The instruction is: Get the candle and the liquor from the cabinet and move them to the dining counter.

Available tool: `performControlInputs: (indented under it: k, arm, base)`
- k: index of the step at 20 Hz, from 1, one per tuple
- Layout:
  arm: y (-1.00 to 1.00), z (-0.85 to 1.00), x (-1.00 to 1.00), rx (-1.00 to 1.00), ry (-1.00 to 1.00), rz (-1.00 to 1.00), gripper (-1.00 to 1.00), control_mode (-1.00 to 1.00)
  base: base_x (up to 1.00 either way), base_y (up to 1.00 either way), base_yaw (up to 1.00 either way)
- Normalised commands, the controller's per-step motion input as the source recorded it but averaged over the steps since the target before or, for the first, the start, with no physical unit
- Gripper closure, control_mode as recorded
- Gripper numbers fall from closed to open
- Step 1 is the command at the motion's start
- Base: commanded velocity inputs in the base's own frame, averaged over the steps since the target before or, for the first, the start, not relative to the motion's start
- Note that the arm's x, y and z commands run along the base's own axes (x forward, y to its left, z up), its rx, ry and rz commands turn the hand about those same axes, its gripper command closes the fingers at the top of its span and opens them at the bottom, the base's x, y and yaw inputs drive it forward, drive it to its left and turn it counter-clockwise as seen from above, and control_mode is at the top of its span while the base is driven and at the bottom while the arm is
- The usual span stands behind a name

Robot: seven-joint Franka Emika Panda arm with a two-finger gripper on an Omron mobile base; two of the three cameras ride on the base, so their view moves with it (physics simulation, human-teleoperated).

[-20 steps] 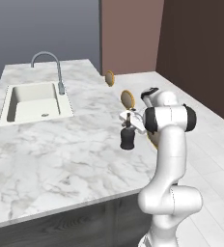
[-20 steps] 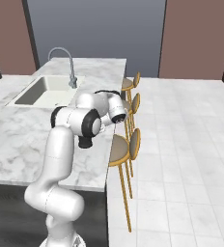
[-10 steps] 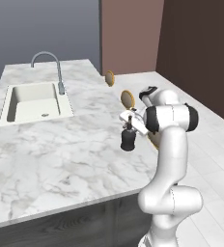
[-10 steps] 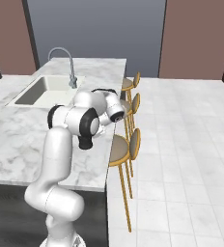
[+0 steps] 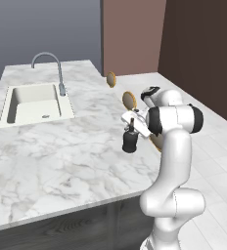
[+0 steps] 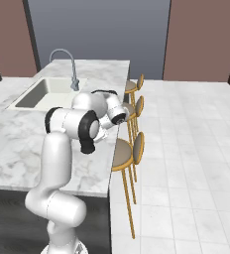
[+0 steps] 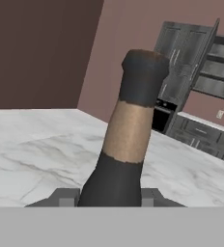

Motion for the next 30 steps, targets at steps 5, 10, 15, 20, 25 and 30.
performControlInputs:
  k: [5,10,15,20,25,30]
  arm:
    - [-0.08,-0.17,0.04,0.0,-0.01,0.0,-1.0,-1.0]
    - [-0.08,-0.12,0.05,0.0,0.0,0.0,-1.0,-1.0]
    - [-0.1,-0.08,0.03,0.0,0.0,0.0,-1.0,-1.0]
    - [-0.21,-0.08,0.06,0.0,0.0,0.0,-1.0,-1.0]
    - [-0.34,-0.05,0.08,0.0,0.0,0.0,-1.0,-1.0]
    - [-0.32,-0.01,0.14,0.01,0.0,0.0,-1.0,-1.0]
  base:
    - [0.0,0.0,0.0]
    - [0.0,0.0,0.0]
    - [0.0,0.0,0.0]
    - [0.0,0.0,0.0]
    - [0.0,0.0,0.0]
    - [0.0,0.0,0.0]
